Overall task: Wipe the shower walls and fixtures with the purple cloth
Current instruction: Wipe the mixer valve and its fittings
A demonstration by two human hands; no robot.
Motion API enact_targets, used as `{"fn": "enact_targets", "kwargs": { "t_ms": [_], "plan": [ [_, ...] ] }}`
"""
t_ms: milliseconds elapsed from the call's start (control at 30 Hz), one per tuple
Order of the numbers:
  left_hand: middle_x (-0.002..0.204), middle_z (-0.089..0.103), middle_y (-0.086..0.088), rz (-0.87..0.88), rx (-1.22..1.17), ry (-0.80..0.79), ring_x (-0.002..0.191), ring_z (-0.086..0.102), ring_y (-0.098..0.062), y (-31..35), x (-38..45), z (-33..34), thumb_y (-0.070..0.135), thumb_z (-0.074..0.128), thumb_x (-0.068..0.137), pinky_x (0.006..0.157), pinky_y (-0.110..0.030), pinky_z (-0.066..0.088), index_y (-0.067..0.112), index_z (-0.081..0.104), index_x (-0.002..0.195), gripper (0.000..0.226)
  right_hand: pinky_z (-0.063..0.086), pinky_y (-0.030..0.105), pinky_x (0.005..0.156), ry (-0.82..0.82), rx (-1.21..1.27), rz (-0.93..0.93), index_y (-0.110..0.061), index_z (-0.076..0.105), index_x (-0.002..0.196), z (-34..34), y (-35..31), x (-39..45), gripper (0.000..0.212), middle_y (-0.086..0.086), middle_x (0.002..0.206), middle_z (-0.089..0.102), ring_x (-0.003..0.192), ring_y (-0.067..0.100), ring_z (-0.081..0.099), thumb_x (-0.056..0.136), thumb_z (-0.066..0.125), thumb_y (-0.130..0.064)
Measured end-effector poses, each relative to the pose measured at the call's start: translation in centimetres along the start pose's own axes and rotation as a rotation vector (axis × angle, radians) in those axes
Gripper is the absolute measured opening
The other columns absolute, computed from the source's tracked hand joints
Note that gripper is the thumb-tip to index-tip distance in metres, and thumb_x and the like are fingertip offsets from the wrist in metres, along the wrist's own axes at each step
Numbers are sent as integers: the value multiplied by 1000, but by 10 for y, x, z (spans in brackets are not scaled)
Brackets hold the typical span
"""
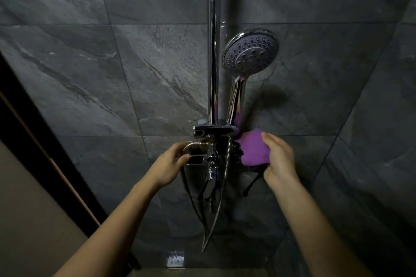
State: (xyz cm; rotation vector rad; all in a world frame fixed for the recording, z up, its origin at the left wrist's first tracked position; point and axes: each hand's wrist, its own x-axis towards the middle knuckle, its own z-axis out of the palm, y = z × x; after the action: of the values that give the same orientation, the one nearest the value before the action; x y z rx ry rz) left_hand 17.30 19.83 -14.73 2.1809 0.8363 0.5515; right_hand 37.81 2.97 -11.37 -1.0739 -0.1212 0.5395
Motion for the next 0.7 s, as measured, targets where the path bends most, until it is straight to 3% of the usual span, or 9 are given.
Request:
{"fn": "enact_targets", "kwargs": {
  "t_ms": [100, 167, 267, 367, 433, 567, 700],
  "plan": [
    [125, 61, 4, -30, -66, 25, 118, 58, -12, -9, -5, 10, 15, 58, 96, 97, -22, 44, 22, 53, 124, 29, 54, 31, 78, -61, 102, -106, -7, 61, 123, 15, 8, -32, 33, 8, 105, 67, 89, 17, 64, 90, 65, -7],
    [118, 63, 1, -61, -43, 76, 112, 59, -13, -7, -3, 14, 17, 57, 98, 93, -26, 45, 20, 54, 114, 17, 53, 28, 87, -127, 52, -258, -18, 59, 120, 32, 19, -49, 37, 4, 117, 65, 101, 16, 64, 87, 68, -4],
    [108, 64, -1, -94, 48, 129, 102, 60, -18, -2, -1, 13, 21, 48, 101, 76, -24, 37, 13, 53, 110, 13, 46, 28, 100, -193, -285, -545, -27, 58, 124, 47, 44, -58, 46, -10, 126, 55, 116, 13, 57, 83, 74, -13],
    [101, 62, 1, -100, 78, 109, 94, 57, -16, -2, -4, 8, 26, 45, 103, 72, -27, 34, 16, 51, 105, 13, 40, 20, 103, -247, -602, -775, -17, 58, 130, 43, 69, -55, 46, -8, 126, 51, 119, 6, 51, 85, 71, -15],
    [96, 64, 1, -106, 53, 89, 91, 59, -17, -7, -6, 5, 31, 43, 103, 74, -31, 39, 18, 51, 100, 15, 39, 18, 101, -266, -707, -784, -14, 58, 132, 37, 78, -56, 45, -2, 128, 53, 118, 5, 49, 89, 68, -21],
    [82, 63, 2, -101, -23, 71, 77, 60, -16, -14, -10, 6, 35, 40, 103, 70, -30, 44, 26, 48, 90, 18, 38, 26, 97, -200, -878, -790, -13, 57, 132, 29, 84, -54, 49, 0, 123, 56, 115, 11, 45, 92, 55, -42],
    [80, 60, 2, -77, -50, 28, 72, 57, -14, -17, -11, 5, 37, 36, 104, 71, -38, 50, 27, 46, 89, 20, 41, 22, 86, -63, -879, -771, -3, 52, 124, 34, 86, -53, 44, 11, 123, 47, 106, 26, 56, 93, 55, -34]
  ]
}}
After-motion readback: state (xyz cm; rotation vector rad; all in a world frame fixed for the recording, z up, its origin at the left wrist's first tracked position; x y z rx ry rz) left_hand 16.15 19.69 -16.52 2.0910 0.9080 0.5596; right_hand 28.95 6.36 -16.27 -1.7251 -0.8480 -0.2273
